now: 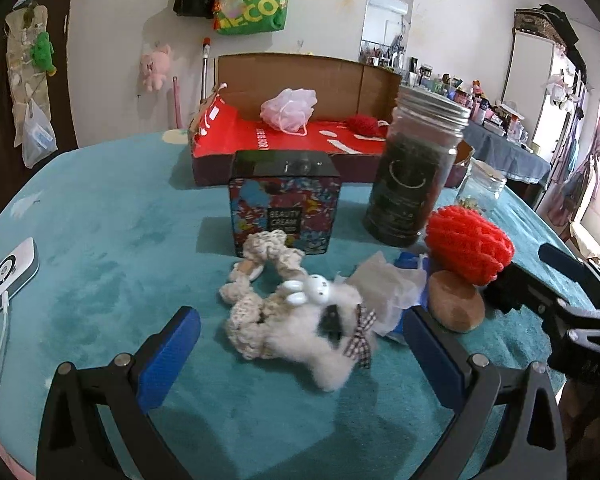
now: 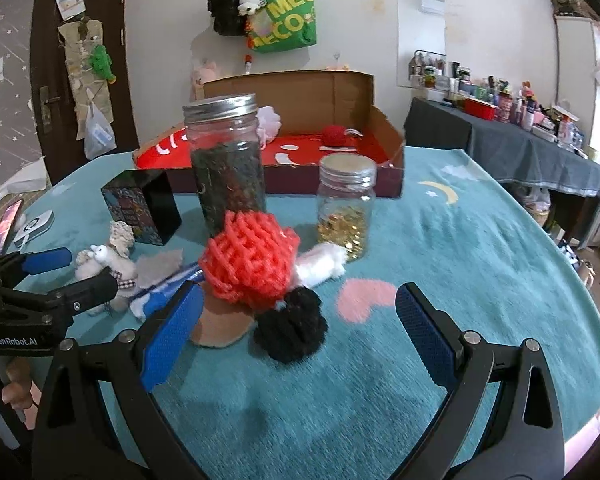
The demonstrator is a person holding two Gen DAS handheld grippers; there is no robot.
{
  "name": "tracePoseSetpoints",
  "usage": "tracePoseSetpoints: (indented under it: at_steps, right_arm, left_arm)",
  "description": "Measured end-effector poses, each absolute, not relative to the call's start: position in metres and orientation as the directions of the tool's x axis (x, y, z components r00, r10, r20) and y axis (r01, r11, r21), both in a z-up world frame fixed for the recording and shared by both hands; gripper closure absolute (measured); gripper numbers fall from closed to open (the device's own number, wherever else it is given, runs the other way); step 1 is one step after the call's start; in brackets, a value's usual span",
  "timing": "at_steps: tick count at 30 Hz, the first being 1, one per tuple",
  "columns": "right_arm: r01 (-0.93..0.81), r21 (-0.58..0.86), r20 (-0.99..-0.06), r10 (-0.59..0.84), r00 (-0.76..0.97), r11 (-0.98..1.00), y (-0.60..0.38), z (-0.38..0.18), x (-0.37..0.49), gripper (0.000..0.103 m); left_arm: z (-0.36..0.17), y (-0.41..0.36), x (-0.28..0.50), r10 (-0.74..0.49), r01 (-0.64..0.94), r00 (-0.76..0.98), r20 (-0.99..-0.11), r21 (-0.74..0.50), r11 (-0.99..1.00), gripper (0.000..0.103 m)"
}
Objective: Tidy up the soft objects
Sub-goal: 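Withdraw both grippers from the box back toward the table items, then grasp the cream crocheted scrunchie with left gripper while right grasps red foam net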
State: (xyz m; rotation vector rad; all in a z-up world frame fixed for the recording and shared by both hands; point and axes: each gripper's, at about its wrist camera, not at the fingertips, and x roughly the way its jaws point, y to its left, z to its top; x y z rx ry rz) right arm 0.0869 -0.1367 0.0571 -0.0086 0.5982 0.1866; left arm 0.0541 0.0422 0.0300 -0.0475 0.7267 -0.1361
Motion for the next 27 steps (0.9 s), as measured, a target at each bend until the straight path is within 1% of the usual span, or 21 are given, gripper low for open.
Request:
tracePoseSetpoints:
  at_steps: [8, 17, 21, 23, 25, 26, 27]
  right_arm:
    - [-0.21, 0.042, -0.583, 0.195, 0.789, 0.977, -0.128, 0.06, 0.106, 0.005]
    - [-0.232, 0.073, -0.607, 0.228, 0.761, 0.97, -0.127, 0.062, 0.122, 0.005]
    - [-0.232, 0.07, -0.612, 0.225, 0.758, 0.97, -0.125, 0.064, 0.127, 0.005]
    - [-0.234, 0.065, -0.619, 0.223, 0.753, 0.97, -0.122, 0.064, 0.131, 0.005]
    - [-0.238, 0.067, -0.625, 0.227, 0.747, 0.969, -0.121, 0.063, 0.134, 0.005]
    - [-0.246, 0.078, -0.634, 0.238, 0.736, 0.966, -0.121, 0.061, 0.138, 0.005]
    - [-0.25, 0.086, -0.643, 0.246, 0.726, 0.964, -0.121, 0.06, 0.14, 0.005]
  left_arm:
    - [0.028, 0.051, 0.052, -0.153, 0.132, 0.727, -0.669, -0.083, 0.988, 0.0]
    - [0.038, 0.072, 0.067, -0.166, 0.115, 0.72, -0.674, -0.12, 0.986, 0.0]
    - [0.039, 0.074, 0.087, -0.144, 0.096, 0.696, -0.704, -0.107, 0.99, 0.001]
    - [0.033, 0.076, 0.1, -0.156, 0.085, 0.658, -0.737, -0.134, 0.987, 0.003]
    - [0.027, 0.077, 0.108, -0.199, 0.095, 0.623, -0.756, -0.179, 0.979, 0.007]
    - [0.024, 0.076, 0.109, -0.206, 0.096, 0.614, -0.762, -0.187, 0.978, 0.012]
    - [0.022, 0.075, 0.111, -0.208, 0.098, 0.606, -0.768, -0.188, 0.977, 0.013]
